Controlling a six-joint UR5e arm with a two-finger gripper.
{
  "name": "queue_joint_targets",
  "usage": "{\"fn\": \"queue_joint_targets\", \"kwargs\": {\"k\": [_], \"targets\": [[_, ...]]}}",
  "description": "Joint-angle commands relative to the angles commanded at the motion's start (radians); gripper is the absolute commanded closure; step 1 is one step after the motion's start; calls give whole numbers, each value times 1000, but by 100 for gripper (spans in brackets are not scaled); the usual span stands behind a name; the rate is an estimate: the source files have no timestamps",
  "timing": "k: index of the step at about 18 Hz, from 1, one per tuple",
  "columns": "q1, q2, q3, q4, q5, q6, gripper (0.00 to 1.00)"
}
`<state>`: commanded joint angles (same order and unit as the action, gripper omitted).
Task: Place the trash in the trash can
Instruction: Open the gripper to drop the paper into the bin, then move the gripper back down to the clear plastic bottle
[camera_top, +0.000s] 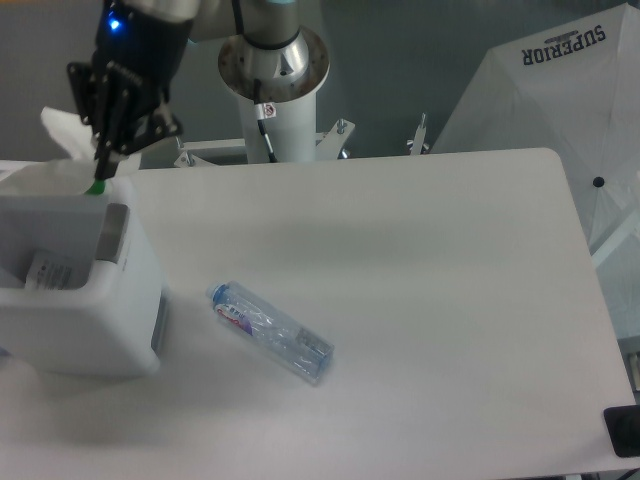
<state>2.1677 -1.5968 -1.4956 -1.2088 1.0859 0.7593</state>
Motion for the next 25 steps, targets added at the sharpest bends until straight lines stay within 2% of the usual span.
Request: {"fn": "queue_joint_targets", "kwargs": {"k": [2,4,5,6,8,15,19,22,25], "targets": [[-18,-15,0,0,20,3,93],[-31,-22,-6,0,23,6,82],[-32,-22,-9,0,23,8,72],[-32,-22,-9,2,25,9,59],[-32,-22,-9,0,25,9,0],[-26,-31,-3,18,60,0,0],[104,-48,-9,15,57,-8,0],[188,-98,-8,14,61,-76,0],[254,-152,-12,8,61,-81,0]]}}
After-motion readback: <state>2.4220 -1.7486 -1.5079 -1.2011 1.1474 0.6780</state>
